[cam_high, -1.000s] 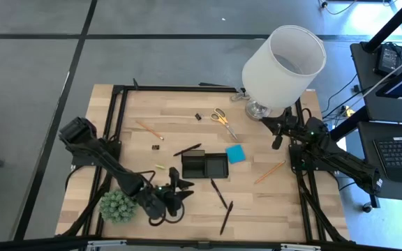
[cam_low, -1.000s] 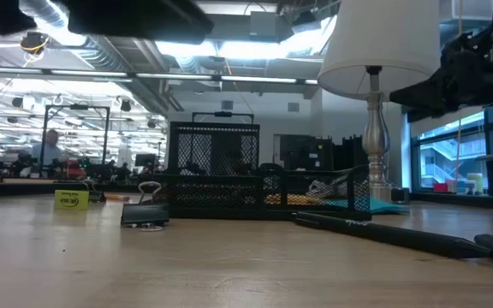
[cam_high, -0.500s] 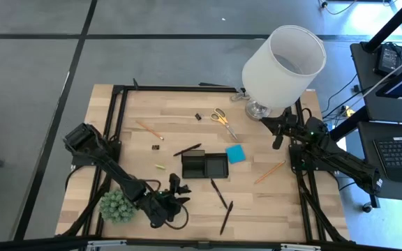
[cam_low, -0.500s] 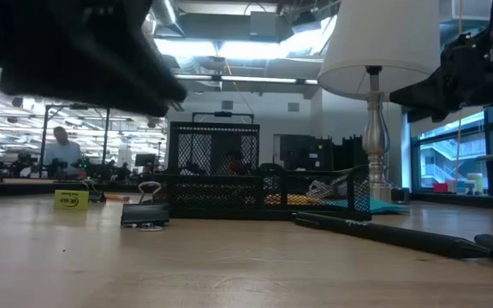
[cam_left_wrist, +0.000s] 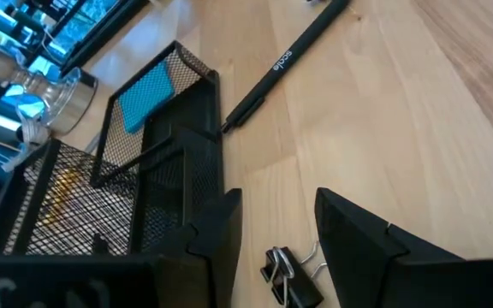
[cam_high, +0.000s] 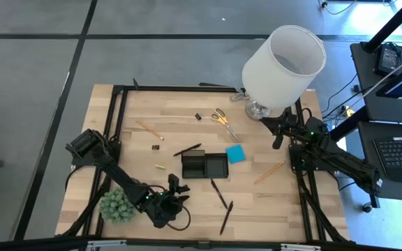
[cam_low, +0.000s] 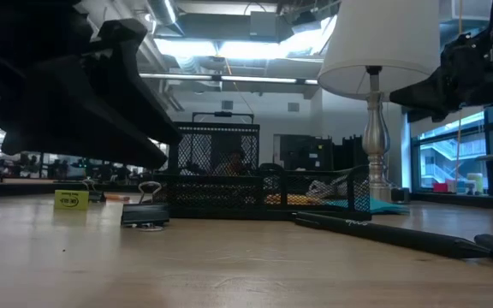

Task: Pick and place office supplies into organizer
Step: Put the bottom black binder clip into the desk organizer

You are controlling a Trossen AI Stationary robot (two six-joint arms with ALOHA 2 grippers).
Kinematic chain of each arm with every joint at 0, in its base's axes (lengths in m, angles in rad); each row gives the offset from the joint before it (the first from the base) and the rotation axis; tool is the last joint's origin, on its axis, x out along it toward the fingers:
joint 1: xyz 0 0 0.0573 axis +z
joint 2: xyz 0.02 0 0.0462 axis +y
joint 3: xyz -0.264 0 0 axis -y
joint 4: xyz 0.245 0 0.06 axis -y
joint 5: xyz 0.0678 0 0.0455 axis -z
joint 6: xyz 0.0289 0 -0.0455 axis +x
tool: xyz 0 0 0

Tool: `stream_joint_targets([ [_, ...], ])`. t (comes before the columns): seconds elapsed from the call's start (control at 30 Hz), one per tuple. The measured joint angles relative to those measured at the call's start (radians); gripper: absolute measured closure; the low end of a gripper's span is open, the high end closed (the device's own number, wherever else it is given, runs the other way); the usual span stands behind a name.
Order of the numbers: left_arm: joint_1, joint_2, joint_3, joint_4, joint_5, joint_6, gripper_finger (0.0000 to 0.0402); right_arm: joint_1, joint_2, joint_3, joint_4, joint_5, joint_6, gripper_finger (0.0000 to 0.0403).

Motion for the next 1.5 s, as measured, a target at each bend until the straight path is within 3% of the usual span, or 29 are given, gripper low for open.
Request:
stream_joint_targets([
  [1.13,0.031,0.064,0.000,-0.132,0.029,-0.194,0.0259,0.000,0.000,0.000,0.000,0.001,-0.003,0.0345],
  [1.5,0.031,0.064,0.000,-0.131,0.029,-0.196,0.0259,0.000,0.000,0.000,0.000,0.001,-0.004,0.0345],
])
